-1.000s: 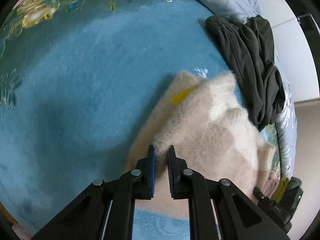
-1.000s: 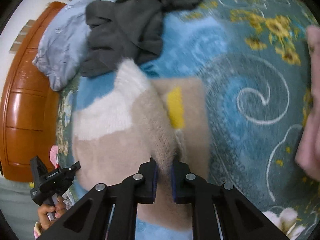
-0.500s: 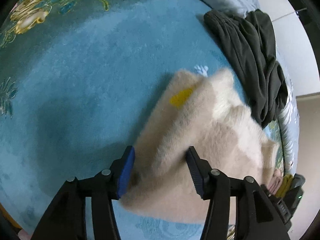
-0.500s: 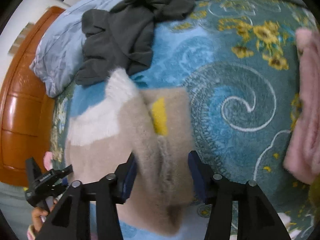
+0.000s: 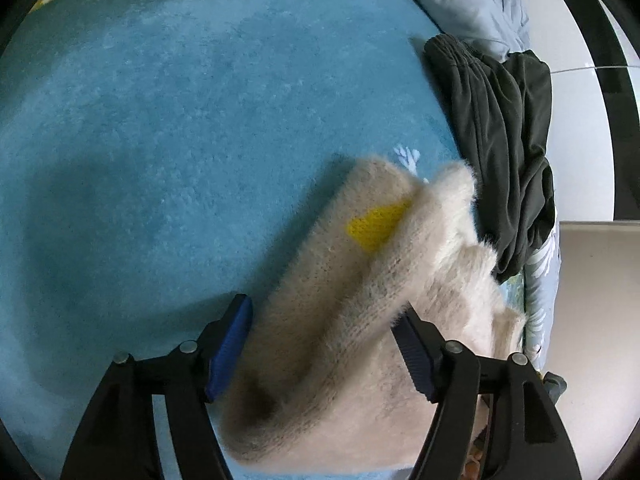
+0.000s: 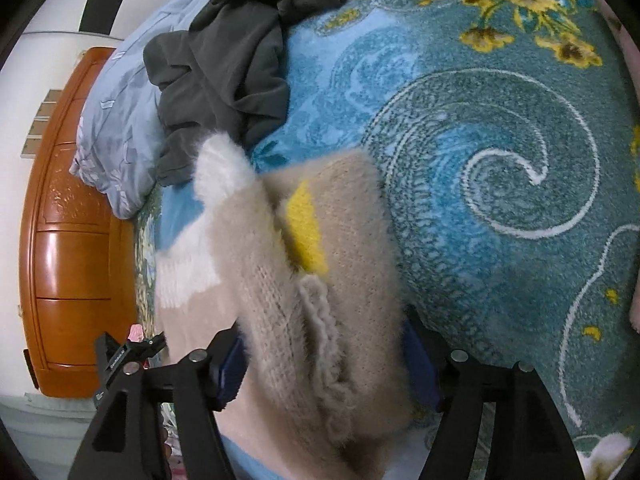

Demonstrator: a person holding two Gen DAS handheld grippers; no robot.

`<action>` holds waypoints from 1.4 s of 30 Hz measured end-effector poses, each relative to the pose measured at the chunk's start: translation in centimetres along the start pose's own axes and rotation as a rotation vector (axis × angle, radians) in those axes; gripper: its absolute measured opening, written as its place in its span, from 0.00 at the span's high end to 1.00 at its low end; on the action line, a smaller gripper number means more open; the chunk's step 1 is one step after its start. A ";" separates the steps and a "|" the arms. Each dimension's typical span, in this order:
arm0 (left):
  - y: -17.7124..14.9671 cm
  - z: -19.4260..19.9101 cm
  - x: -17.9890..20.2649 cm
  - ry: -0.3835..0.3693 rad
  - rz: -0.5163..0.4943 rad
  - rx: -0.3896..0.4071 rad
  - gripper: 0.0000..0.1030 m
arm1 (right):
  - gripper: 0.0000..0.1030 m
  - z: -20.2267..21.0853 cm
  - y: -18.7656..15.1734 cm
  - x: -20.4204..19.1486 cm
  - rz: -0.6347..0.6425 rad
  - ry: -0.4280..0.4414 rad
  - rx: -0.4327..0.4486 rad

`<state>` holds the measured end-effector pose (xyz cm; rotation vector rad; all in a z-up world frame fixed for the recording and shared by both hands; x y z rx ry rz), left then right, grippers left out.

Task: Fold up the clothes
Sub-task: 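Grasp the folded sweater with both tools and lift it off the bed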

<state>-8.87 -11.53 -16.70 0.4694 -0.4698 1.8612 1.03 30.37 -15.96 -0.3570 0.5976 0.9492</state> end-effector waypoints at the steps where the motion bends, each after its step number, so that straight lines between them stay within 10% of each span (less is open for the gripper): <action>1: 0.0 -0.1 0.0 -0.004 -0.004 -0.006 0.31 | 0.34 0.2 -0.2 0.2 -0.006 0.003 0.001; 12: -1.1 1.1 1.2 0.017 -0.106 0.020 0.69 | 0.64 1.5 -0.5 -1.2 -0.040 0.017 0.011; 26: -7.9 8.1 5.9 -0.007 -0.262 0.145 0.77 | 0.70 10.2 -1.7 -7.4 0.127 0.138 0.094; 35: -10.1 13.0 19.6 -0.152 -0.551 0.256 0.77 | 0.70 23.7 -4.7 -6.0 0.179 0.246 0.297; 42: -15.6 12.4 31.4 -0.225 -0.772 0.195 0.77 | 0.70 34.7 -7.6 -0.4 0.148 0.257 0.491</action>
Point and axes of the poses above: each gripper's, at about its wrist camera, not at the fingertips, and z roughly against the way its jaws point, x to its right, y to its top, the point moved 1 cm from there along -z, roughly the way its jaws point, and after that the axes turned 5 degrees about -x, right-handed, at the moved point
